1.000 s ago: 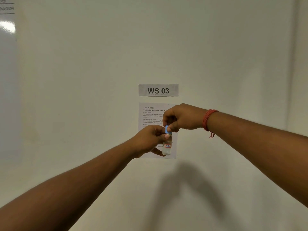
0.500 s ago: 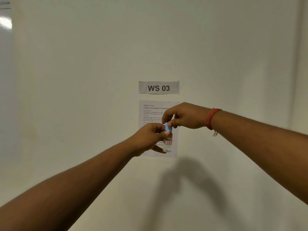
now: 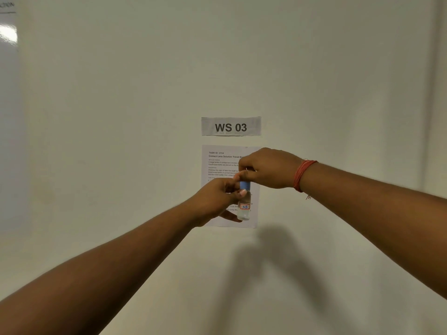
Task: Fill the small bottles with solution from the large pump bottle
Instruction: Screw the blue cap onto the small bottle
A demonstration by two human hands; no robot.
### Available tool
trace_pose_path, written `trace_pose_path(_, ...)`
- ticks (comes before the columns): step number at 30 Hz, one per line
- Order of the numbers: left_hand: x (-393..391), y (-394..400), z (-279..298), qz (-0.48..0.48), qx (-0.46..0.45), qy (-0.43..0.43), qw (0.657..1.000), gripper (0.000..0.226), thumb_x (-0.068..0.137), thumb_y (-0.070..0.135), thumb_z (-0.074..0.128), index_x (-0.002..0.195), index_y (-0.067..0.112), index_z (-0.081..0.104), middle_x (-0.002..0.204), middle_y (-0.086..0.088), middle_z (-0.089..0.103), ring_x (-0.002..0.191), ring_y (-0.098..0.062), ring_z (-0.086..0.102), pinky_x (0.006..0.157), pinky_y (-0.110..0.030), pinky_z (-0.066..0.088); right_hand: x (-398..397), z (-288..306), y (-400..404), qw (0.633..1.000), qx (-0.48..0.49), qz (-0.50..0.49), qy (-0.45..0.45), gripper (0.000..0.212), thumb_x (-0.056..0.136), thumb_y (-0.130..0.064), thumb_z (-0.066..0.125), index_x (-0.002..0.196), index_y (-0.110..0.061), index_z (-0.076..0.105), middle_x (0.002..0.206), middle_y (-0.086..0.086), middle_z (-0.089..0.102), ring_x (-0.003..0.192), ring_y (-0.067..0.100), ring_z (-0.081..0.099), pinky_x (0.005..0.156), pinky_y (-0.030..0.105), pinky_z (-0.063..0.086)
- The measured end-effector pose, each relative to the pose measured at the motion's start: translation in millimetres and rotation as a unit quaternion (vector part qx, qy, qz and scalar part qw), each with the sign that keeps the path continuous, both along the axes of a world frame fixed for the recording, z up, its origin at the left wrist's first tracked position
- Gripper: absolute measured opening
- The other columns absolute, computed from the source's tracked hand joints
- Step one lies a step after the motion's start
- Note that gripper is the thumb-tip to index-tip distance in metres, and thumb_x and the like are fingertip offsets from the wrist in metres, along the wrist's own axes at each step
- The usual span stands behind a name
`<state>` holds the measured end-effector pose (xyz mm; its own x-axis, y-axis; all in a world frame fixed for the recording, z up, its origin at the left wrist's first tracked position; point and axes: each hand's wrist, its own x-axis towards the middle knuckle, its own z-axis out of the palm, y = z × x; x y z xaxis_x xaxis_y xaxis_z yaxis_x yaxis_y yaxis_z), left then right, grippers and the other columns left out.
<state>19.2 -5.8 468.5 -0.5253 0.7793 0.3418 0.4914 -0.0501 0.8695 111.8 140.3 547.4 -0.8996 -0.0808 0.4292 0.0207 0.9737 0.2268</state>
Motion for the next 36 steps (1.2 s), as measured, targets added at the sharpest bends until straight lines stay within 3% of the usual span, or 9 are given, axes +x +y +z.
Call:
trace_pose_path(4, 0.1, -0.3, 1.0, 0.004, -0.005, 0.003, 1.000, 0.023, 0.102, 0.021, 0.059, 0.114, 0.003, 0.068, 0.115, -0.016, 0.073, 0.106, -0.027, 0.072, 0.085, -0.052, 0.063, 7.4, 9.2, 0.2, 0.992, -0.092, 0.075, -0.042, 0.020, 0.099, -0.032, 0.054, 0.115, -0.027, 0.065, 0.108, -0.009, 0.066, 0.086, 0.006, 0.065, 0.082, 0.025, 0.051)
trace_pose_path(7, 0.0, -1.0, 1.5, 0.011, -0.006, 0.003, 1.000, 0.025, 0.102, 0.022, 0.058, 0.116, 0.004, 0.068, 0.114, -0.015, 0.073, 0.106, -0.027, 0.072, 0.084, -0.051, 0.063, 9.1, 10.9, 3.4, 0.989, -0.093, 0.084, -0.071, 0.019, 0.097, -0.020, 0.059, 0.112, -0.027, 0.068, 0.105, -0.014, 0.067, 0.090, 0.004, 0.064, 0.078, 0.014, 0.045)
trace_pose_path(14, -1.8, -0.3, -3.3, 0.007, -0.009, 0.005, 1.000, 0.025, 0.102, 0.020, 0.059, 0.118, 0.004, 0.067, 0.115, -0.015, 0.073, 0.106, -0.028, 0.072, 0.086, -0.054, 0.062, 1.5, 1.6, 0.3, 0.993, -0.076, 0.066, -0.055, 0.012, 0.096, -0.028, 0.060, 0.103, -0.023, 0.068, 0.098, -0.005, 0.068, 0.084, 0.006, 0.060, 0.080, 0.025, 0.049)
trace_pose_path(17, -1.5, -0.2, -5.2, 0.003, -0.010, 0.007, 1.000, 0.026, 0.102, 0.020, 0.059, 0.121, 0.005, 0.066, 0.119, -0.014, 0.072, 0.108, -0.028, 0.072, 0.086, -0.054, 0.062, 0.7, -1.3, -1.0, 0.996, -0.053, 0.046, -0.053, 0.017, 0.097, -0.035, 0.057, 0.101, -0.020, 0.066, 0.091, -0.006, 0.063, 0.077, 0.005, 0.054, 0.074, 0.023, 0.044)
trace_pose_path(20, -1.0, -0.1, -5.3, 0.001, -0.008, 0.003, 1.000, 0.026, 0.102, 0.020, 0.059, 0.121, 0.003, 0.066, 0.120, -0.015, 0.071, 0.109, -0.029, 0.072, 0.086, -0.054, 0.062, 1.4, -1.2, 0.4, 0.996, -0.064, 0.036, -0.043, 0.025, 0.098, -0.039, 0.054, 0.107, -0.020, 0.067, 0.097, -0.006, 0.064, 0.083, 0.008, 0.056, 0.079, 0.026, 0.047)
trace_pose_path(23, -0.6, -1.3, -2.6, 0.001, -0.005, 0.000, 1.000, 0.023, 0.102, 0.020, 0.058, 0.117, 0.004, 0.067, 0.117, -0.016, 0.072, 0.107, -0.028, 0.072, 0.084, -0.051, 0.063, 6.2, 2.6, 4.7, 0.991, -0.103, 0.064, -0.048, 0.023, 0.098, -0.032, 0.056, 0.119, -0.028, 0.065, 0.110, -0.011, 0.063, 0.091, 0.006, 0.061, 0.085, 0.023, 0.047)
trace_pose_path(28, -1.0, -2.7, -0.2, 0.007, -0.006, -0.001, 1.000, 0.025, 0.101, 0.020, 0.059, 0.118, 0.004, 0.067, 0.115, -0.015, 0.073, 0.105, -0.027, 0.073, 0.084, -0.050, 0.063, 8.4, 4.7, 5.2, 0.990, -0.089, 0.085, -0.071, 0.022, 0.095, -0.020, 0.062, 0.116, -0.024, 0.068, 0.104, -0.015, 0.063, 0.090, 0.002, 0.059, 0.080, 0.013, 0.044)
trace_pose_path(36, -0.9, -1.5, -4.2, -0.001, -0.012, 0.004, 1.000, 0.027, 0.102, 0.020, 0.059, 0.122, 0.004, 0.066, 0.119, -0.013, 0.072, 0.107, -0.026, 0.072, 0.085, -0.051, 0.062, 3.8, -1.2, 2.2, 0.996, -0.050, 0.040, -0.056, 0.023, 0.096, -0.038, 0.057, 0.106, -0.021, 0.069, 0.102, -0.002, 0.068, 0.093, 0.014, 0.059, 0.087, 0.033, 0.051)
